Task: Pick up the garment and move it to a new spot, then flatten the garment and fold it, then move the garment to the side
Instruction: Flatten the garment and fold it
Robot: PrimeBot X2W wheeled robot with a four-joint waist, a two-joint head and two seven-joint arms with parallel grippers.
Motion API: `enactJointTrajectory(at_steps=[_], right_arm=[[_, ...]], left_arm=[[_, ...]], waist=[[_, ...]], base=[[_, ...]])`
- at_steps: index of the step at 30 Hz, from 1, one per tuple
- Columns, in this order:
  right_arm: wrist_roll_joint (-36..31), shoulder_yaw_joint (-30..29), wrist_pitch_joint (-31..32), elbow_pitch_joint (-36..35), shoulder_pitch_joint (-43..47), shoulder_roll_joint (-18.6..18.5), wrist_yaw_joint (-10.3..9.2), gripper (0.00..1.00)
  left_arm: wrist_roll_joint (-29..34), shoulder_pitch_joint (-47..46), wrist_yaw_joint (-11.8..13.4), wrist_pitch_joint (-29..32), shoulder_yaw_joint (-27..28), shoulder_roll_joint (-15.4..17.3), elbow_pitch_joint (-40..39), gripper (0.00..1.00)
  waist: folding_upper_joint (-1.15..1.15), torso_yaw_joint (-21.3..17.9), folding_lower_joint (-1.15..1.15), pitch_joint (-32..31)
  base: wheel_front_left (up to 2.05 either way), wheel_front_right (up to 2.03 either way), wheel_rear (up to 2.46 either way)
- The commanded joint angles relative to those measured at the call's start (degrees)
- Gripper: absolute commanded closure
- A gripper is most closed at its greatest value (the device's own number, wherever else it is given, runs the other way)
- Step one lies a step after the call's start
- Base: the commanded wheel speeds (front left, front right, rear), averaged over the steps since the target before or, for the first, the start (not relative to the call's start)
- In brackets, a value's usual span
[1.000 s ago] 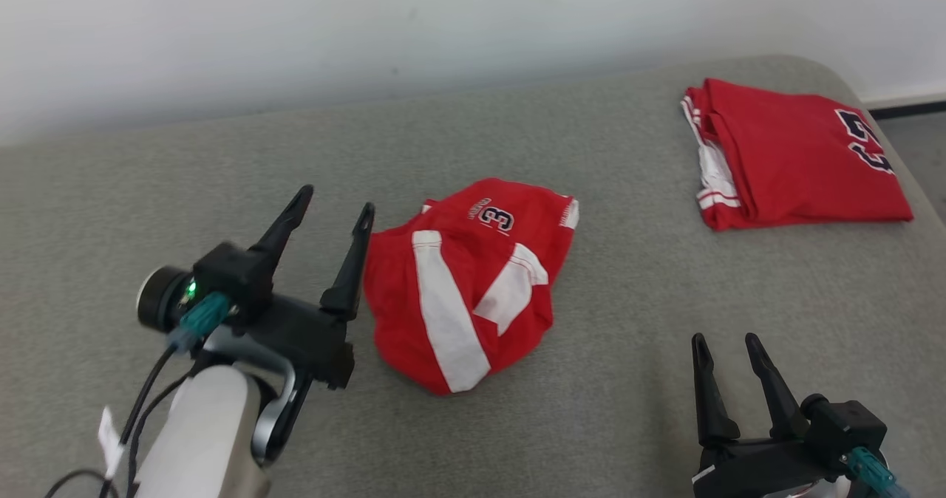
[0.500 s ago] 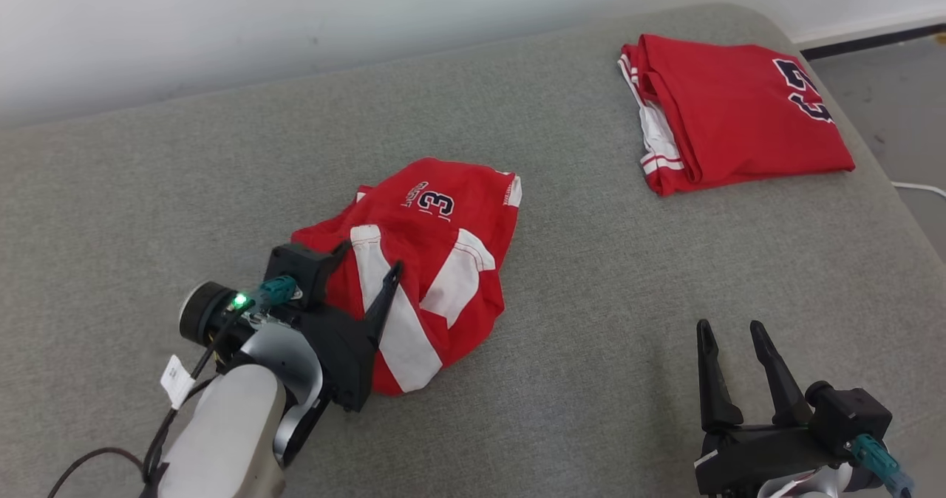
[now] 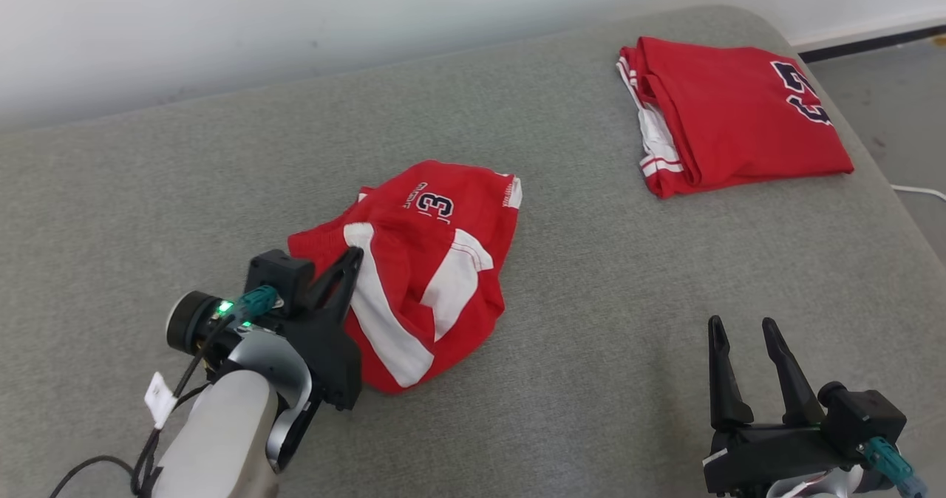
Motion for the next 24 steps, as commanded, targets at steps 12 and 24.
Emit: enactJointTrajectory(at_steps=[12,24], right_arm=[[-0.59,-0.23,-0.14,-0.63,1.6,0.07,-0.16,0.0],[-1.29,0.57,-0.14,-0.06,1.12,0.06,-0.16,0.0]], left_arm=[[-4.56,15.79,7.62,-6.56,6.32,1.84,-14.11,1.0],[-9.61,30.96,11.71,-9.7,10.01,0.11,-18.07,1.0]], waist=[[0.0,8.44,-0.01,-1.92],[0.0,12.0,-0.01,-1.81]], base=[[0.0,0.0,0.0],[0.0,0.0,0.0]])
